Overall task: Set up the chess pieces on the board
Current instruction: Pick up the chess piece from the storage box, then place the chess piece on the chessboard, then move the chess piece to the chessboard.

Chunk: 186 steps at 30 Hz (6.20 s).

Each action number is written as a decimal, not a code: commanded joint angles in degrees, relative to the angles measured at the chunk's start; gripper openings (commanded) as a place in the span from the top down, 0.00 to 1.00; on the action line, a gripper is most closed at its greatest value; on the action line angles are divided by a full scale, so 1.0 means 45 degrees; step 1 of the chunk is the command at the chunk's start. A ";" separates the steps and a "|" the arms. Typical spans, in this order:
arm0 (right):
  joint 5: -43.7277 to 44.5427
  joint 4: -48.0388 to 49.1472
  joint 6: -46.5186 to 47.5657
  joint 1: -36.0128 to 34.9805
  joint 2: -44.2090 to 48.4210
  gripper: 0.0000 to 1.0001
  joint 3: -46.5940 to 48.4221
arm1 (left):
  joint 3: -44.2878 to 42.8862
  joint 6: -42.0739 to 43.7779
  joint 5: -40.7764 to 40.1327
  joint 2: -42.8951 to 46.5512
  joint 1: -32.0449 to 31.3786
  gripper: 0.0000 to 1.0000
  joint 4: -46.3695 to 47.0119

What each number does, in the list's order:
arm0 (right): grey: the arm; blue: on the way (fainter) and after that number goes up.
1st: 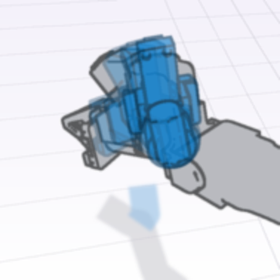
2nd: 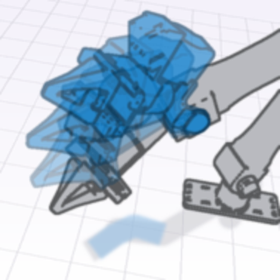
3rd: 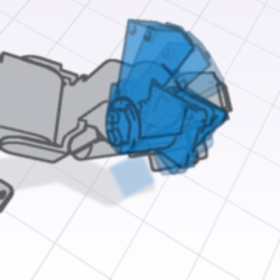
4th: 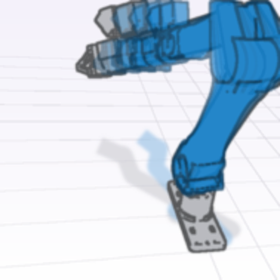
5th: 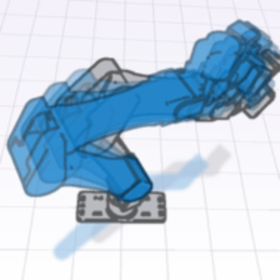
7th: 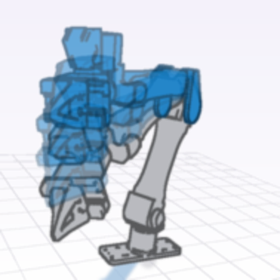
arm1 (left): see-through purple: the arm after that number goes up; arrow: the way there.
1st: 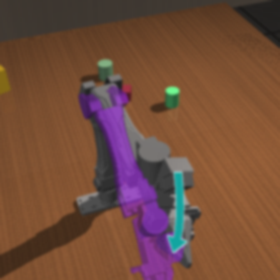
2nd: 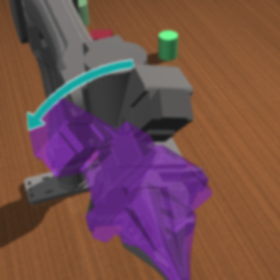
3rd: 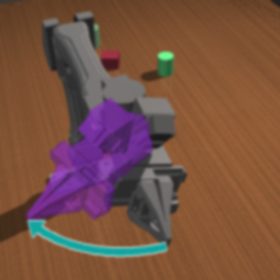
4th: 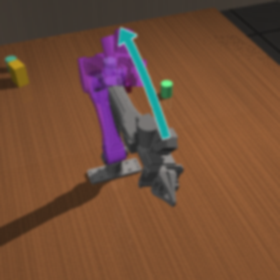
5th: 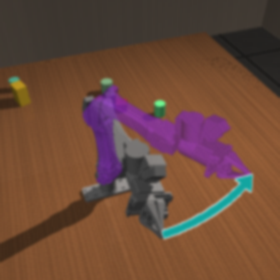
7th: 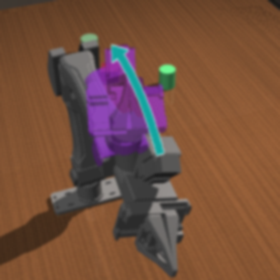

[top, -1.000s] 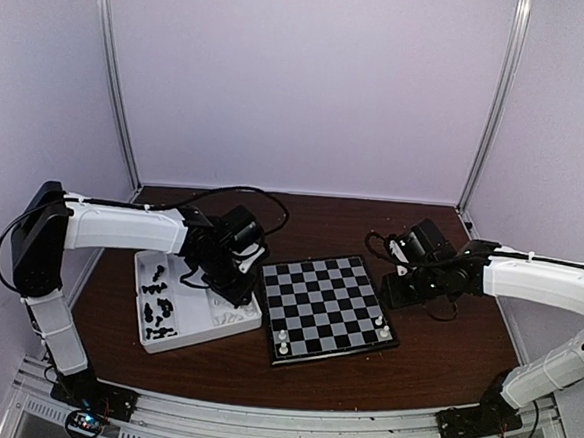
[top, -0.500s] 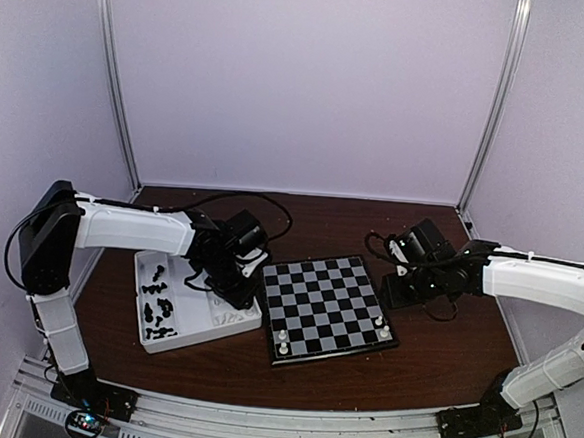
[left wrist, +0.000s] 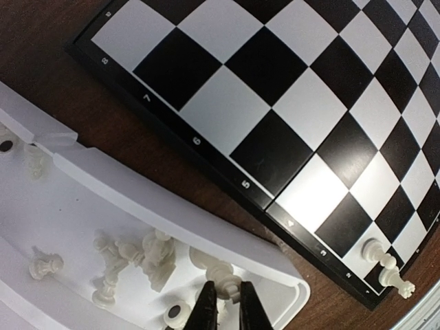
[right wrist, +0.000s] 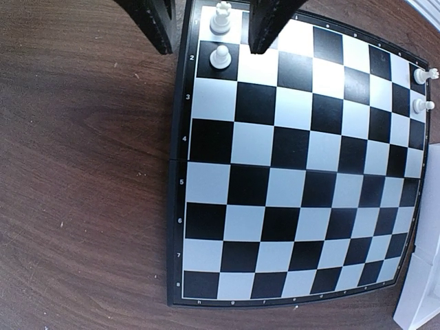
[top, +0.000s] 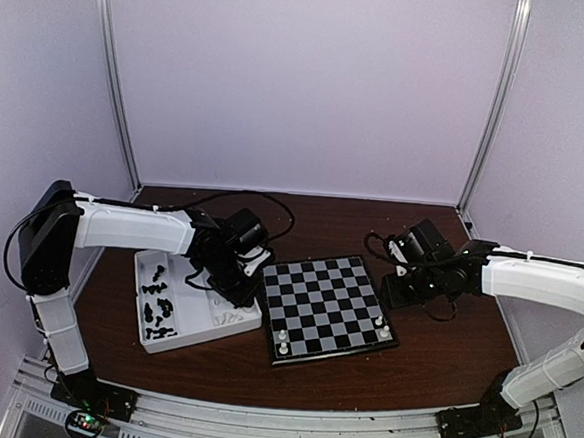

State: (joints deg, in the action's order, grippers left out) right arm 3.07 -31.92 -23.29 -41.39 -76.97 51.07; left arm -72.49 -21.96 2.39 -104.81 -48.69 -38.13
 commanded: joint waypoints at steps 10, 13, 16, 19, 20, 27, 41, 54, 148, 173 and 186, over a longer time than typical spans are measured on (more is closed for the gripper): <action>0.0305 0.0058 -0.0017 0.0039 0.0052 0.62 0.0102 | -0.1661 0.0416 0.0667 0.1738 0.0018 0.92 -0.1272; 0.0289 0.0075 -0.0020 0.0044 0.0070 0.62 0.0080 | -0.1952 0.0347 0.2035 0.1599 -0.0025 0.92 -0.0956; 0.0274 0.0076 -0.0038 0.0039 0.0125 0.62 0.0067 | -0.2270 0.0237 0.2923 0.1167 -0.0285 0.92 -0.0574; 0.0284 0.0062 -0.0061 0.0040 0.0307 0.62 0.0005 | -0.2821 0.0221 0.3271 0.0481 -0.0747 0.92 -0.0469; 0.0315 0.0075 -0.0040 0.0037 0.0378 0.62 -0.0032 | -0.3074 0.0183 0.3393 0.0166 -0.0920 0.92 -0.0367; 0.0552 -0.0006 -0.0077 0.0057 0.0781 0.62 -0.0175 | -0.4433 -0.0082 0.4067 -0.1763 -0.2271 0.92 0.0406; 0.0556 0.0043 -0.0176 0.0067 0.1304 0.62 -0.0567 | -0.4790 -0.0043 0.4030 -0.3261 -0.2850 0.92 0.0817; -0.0291 0.0595 0.0048 0.0056 0.1404 0.56 -0.0868 | -0.4687 -0.0178 0.3600 -0.3069 -0.2882 0.70 0.0864; 0.1836 -0.1145 0.1113 -0.4807 -0.3277 0.83 0.2055 | 0.0720 -0.0438 -0.0556 0.2064 0.1425 0.62 0.0465; 0.2162 -0.1084 0.1186 -0.4805 -0.2728 0.58 0.1977 | 0.0658 -0.0374 -0.0532 0.1821 0.1425 0.59 0.0465; 0.2167 -0.0682 0.1175 -0.4531 -0.1046 0.52 0.1803 | 0.0431 0.0057 0.0580 0.0888 0.1425 0.69 0.0446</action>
State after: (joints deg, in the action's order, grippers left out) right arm 11.68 -36.56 -17.96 -62.54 -85.21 59.72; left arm -69.10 -23.40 1.67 -99.15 -42.72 -37.10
